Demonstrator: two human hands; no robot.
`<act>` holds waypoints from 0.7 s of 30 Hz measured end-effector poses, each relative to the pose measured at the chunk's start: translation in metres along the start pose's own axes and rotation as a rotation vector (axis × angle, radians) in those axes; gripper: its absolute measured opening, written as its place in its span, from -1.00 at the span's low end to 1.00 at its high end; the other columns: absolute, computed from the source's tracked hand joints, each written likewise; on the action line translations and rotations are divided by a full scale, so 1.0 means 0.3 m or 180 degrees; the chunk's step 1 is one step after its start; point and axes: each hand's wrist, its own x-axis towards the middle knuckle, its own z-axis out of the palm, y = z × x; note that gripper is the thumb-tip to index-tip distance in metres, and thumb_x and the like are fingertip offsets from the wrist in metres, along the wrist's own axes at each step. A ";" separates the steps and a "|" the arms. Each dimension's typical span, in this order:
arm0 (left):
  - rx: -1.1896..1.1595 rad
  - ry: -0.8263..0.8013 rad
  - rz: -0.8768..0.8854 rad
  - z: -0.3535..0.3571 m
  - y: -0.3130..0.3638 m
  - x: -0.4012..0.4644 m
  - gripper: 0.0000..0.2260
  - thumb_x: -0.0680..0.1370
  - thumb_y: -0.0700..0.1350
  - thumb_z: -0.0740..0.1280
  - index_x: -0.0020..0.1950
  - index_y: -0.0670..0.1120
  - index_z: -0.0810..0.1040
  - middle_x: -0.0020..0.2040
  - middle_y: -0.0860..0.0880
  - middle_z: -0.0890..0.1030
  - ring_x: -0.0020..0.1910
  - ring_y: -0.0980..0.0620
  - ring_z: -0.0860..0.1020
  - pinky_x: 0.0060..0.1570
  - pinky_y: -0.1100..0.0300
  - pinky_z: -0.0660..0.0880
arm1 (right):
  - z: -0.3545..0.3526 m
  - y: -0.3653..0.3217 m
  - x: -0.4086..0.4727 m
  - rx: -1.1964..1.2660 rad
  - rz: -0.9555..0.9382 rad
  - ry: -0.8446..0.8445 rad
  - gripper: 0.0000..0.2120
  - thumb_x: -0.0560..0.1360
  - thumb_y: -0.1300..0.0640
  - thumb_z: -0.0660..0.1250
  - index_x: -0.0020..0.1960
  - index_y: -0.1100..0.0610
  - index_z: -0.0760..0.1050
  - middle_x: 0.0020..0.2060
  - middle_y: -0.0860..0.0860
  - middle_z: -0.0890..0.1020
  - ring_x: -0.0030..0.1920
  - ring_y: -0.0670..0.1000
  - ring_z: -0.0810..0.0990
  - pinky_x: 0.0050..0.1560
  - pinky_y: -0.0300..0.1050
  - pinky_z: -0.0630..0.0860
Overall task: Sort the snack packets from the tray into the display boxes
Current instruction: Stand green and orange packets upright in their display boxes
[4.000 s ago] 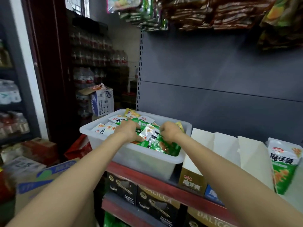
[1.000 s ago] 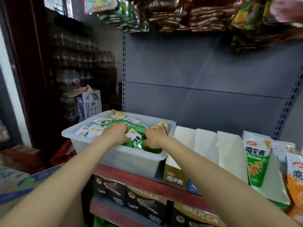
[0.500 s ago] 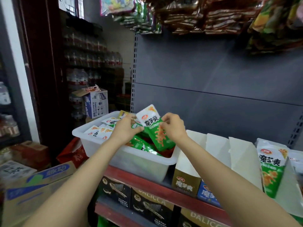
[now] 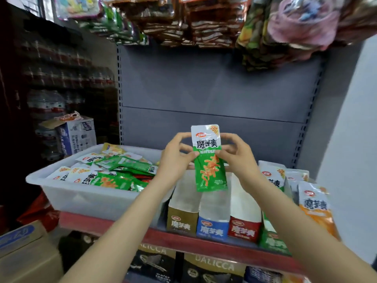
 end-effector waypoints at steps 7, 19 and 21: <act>-0.0311 -0.0534 0.0020 0.360 0.046 0.005 -0.67 0.49 -0.33 0.35 0.18 -0.03 0.47 -0.12 -0.09 0.61 -0.19 0.01 0.61 -0.27 0.11 0.62 | -0.355 -0.005 -0.048 -0.0596 -0.0193 0.0520 -0.43 0.46 0.40 0.32 0.37 -0.02 0.34 -0.30 0.04 0.64 -0.33 -0.09 0.60 -0.35 -0.20 0.53; 0.0519 -0.0383 0.0284 0.592 0.012 0.072 -0.92 0.45 -0.25 0.40 -0.09 -0.11 0.60 -0.26 0.09 0.57 -0.19 0.06 0.58 -0.07 0.06 0.59 | -0.557 0.072 -0.021 -0.1809 -0.0204 0.0721 -0.58 0.44 0.34 0.37 0.11 -0.03 0.27 -0.14 0.06 0.61 -0.15 0.04 0.62 -0.14 0.10 0.60; 0.0626 -0.0339 0.0314 0.591 0.005 0.082 -0.93 0.46 -0.25 0.39 -0.10 -0.11 0.59 -0.27 0.10 0.56 -0.22 0.10 0.54 -0.14 0.25 0.55 | -0.555 0.080 -0.011 -0.1923 -0.0289 0.0735 -0.61 0.45 0.33 0.36 0.10 0.01 0.27 -0.16 0.03 0.59 -0.18 -0.02 0.60 -0.21 -0.04 0.59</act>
